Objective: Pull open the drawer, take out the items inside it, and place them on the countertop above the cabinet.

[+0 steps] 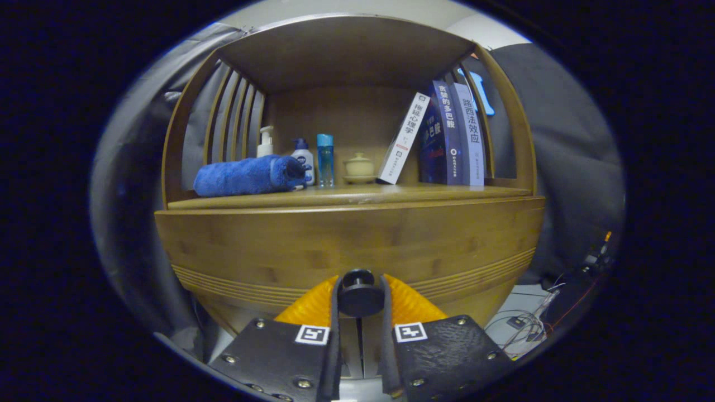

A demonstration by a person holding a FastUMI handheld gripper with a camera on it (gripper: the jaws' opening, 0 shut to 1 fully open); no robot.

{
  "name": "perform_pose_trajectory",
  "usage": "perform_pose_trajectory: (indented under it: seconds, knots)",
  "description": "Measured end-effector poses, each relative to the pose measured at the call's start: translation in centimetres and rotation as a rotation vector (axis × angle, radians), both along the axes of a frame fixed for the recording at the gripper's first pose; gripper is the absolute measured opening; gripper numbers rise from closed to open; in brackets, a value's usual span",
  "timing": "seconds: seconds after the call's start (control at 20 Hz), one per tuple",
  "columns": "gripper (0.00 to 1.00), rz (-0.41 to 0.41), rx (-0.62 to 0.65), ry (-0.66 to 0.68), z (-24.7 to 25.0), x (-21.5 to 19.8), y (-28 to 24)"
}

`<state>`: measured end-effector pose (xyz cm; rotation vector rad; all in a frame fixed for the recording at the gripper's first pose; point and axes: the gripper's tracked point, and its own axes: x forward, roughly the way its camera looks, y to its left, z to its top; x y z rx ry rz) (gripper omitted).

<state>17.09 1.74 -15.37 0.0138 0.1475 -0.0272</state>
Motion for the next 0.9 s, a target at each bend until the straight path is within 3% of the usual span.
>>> perform_pose_trajectory:
  seconds: [0.9]
  knots:
    - [0.28, 0.017, 0.007, 0.021, -0.5, -13.3, -1.4]
